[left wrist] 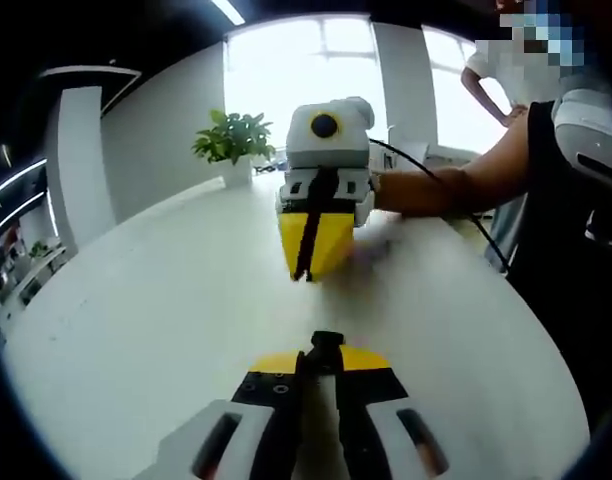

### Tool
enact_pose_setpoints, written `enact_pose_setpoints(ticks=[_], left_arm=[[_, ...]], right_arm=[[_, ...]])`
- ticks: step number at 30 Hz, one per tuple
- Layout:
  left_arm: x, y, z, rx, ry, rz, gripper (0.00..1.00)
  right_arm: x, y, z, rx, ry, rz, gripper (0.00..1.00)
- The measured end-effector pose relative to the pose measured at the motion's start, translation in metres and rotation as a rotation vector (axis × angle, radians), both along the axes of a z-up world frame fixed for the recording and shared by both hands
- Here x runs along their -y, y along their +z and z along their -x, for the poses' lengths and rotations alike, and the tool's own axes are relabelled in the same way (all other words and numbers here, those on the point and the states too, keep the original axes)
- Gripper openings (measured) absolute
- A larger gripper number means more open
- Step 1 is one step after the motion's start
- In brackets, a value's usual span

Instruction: Snap the two parts of the plastic buckle together until the buckle closes and remains connected.

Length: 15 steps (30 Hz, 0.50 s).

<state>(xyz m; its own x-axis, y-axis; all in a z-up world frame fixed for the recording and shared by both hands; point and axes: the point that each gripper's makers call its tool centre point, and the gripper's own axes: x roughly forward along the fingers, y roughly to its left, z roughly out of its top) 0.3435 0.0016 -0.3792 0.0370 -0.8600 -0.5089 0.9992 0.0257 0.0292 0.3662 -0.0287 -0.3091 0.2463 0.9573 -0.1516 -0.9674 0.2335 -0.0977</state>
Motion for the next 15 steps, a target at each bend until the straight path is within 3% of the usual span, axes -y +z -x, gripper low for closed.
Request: enact_pose_setpoints(ticks=[3,6,8,9,11,12,15], left_arm=[[0.000,0.001,0.000,0.004,-0.012,0.012,0.09],[-0.001,0.000,0.000,-0.002,-0.019,0.025,0.10],[0.000,0.001,0.000,-0.002,-0.020,0.029,0.10],[-0.001,0.001,-0.001,-0.002,-0.020,0.030,0.10],[-0.003,0.002,-0.003,0.016,-0.016,0.036,0.10],[-0.005,0.004,-0.005,0.021,-0.014,0.038,0.10],[-0.010,0.006,-0.006,0.013,-0.005,0.036,0.10]], right_arm=[[0.038,0.010,-0.016,0.038,-0.090,0.053,0.14],[0.064,-0.016,-0.010,-0.067,-0.075,0.212,0.28],[0.084,-0.034,-0.010,-0.156,-0.146,0.295,0.36],[0.092,-0.040,-0.010,-0.171,-0.183,0.321,0.35],[0.105,-0.045,-0.005,-0.194,-0.243,0.343,0.29],[0.111,-0.040,-0.005,-0.168,-0.295,0.317,0.27],[0.111,-0.037,0.015,-0.258,-0.374,0.222,0.27]])
